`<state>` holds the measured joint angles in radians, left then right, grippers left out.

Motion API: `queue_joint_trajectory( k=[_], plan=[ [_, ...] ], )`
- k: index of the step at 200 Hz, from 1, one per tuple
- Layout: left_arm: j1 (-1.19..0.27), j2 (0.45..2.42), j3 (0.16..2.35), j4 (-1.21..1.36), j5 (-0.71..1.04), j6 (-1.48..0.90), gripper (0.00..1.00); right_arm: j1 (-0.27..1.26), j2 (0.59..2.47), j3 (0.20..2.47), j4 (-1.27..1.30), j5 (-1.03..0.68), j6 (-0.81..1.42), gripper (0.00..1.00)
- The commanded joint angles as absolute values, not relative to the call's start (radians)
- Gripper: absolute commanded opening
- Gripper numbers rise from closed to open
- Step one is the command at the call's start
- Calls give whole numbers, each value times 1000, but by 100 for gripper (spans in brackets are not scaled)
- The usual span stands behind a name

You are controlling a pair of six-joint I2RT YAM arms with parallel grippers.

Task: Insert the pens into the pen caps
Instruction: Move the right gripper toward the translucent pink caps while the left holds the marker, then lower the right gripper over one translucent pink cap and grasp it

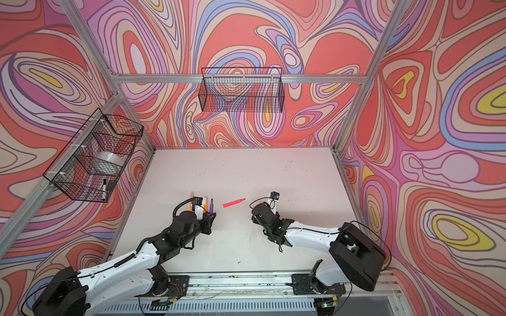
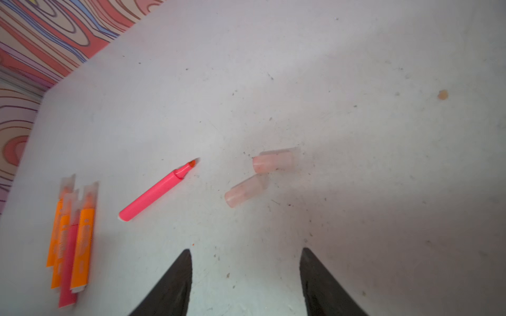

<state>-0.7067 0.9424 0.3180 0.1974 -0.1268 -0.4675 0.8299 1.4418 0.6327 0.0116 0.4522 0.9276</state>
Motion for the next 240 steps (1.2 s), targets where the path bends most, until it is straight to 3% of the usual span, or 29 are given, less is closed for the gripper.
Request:
queue_joint_trajectory(
  k=[1, 54, 93, 240],
  plan=[
    [-704, 924, 299, 166, -110, -469, 0, 808, 1516, 724, -103, 479, 876, 68],
    [-704, 924, 297, 170, -96, -465, 0, 773, 1680, 870, -185, 567, 853, 76],
    [-704, 934, 301, 172, -91, -459, 0, 766, 1753, 927, -206, 571, 851, 77],
    [-704, 948, 298, 195, -57, -474, 0, 765, 1792, 864, -158, 523, 864, 76]
  ],
)
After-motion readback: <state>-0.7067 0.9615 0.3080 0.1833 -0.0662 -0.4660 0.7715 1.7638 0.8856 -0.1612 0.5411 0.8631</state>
